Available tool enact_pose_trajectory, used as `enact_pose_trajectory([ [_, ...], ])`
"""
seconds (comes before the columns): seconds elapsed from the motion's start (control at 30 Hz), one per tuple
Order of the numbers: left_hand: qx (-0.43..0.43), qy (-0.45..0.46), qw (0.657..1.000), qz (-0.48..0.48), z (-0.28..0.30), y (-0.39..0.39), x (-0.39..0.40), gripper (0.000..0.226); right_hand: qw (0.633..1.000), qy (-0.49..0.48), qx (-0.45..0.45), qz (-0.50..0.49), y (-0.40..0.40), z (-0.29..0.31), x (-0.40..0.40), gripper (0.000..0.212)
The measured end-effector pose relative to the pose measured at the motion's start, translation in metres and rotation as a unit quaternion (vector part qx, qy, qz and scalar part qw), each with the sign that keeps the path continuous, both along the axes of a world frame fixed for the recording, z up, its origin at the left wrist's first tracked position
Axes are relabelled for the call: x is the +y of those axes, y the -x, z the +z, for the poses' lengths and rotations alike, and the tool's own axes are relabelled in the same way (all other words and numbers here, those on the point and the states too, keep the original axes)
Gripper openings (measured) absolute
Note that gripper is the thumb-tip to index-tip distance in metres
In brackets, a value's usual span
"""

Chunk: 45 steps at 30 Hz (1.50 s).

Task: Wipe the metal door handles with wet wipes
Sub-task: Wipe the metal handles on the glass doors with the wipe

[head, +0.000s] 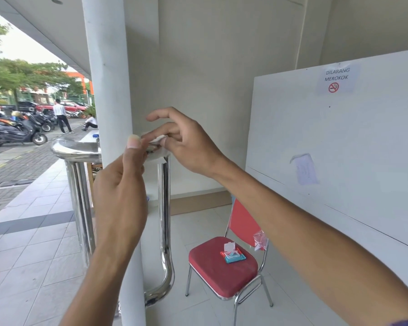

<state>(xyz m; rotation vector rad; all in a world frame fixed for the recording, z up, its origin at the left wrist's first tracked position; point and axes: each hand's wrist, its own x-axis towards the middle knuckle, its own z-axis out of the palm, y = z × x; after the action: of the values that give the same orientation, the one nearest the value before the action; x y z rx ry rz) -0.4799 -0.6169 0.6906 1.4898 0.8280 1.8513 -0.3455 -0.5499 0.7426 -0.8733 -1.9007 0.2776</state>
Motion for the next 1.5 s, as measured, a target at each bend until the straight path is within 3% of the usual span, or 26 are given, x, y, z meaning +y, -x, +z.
enact_pose_trajectory([
  [0.23, -0.033, 0.003, 0.999, -0.004, -0.005, -0.012, 0.003, 0.033, 0.990, -0.090, -0.069, -0.083, 0.010, -0.003, 0.006, 0.047],
  [0.63, -0.044, 0.020, 0.999, 0.007, -0.016, -0.026, 0.007, 0.026, 0.996, -0.069, 0.046, -0.023, 0.003, -0.016, 0.007, 0.032],
  [0.93, -0.055, 0.069, 0.996, -0.003, -0.031, -0.042, 0.014, 0.023, 0.978, 0.031, 0.197, 0.053, -0.016, -0.035, 0.005, 0.028],
  [1.2, -0.059, 0.108, 0.992, -0.031, -0.044, -0.051, 0.018, 0.028, 0.952, 0.161, 0.242, 0.100, -0.028, -0.071, -0.004, 0.027],
  [1.37, -0.050, 0.126, 0.991, -0.020, -0.056, -0.049, 0.027, 0.041, 0.935, 0.209, 0.259, 0.119, -0.035, -0.088, -0.012, 0.027],
  [1.5, -0.040, 0.142, 0.989, -0.012, -0.068, -0.049, 0.024, 0.038, 0.925, 0.244, 0.258, 0.131, -0.042, -0.102, -0.019, 0.028],
])
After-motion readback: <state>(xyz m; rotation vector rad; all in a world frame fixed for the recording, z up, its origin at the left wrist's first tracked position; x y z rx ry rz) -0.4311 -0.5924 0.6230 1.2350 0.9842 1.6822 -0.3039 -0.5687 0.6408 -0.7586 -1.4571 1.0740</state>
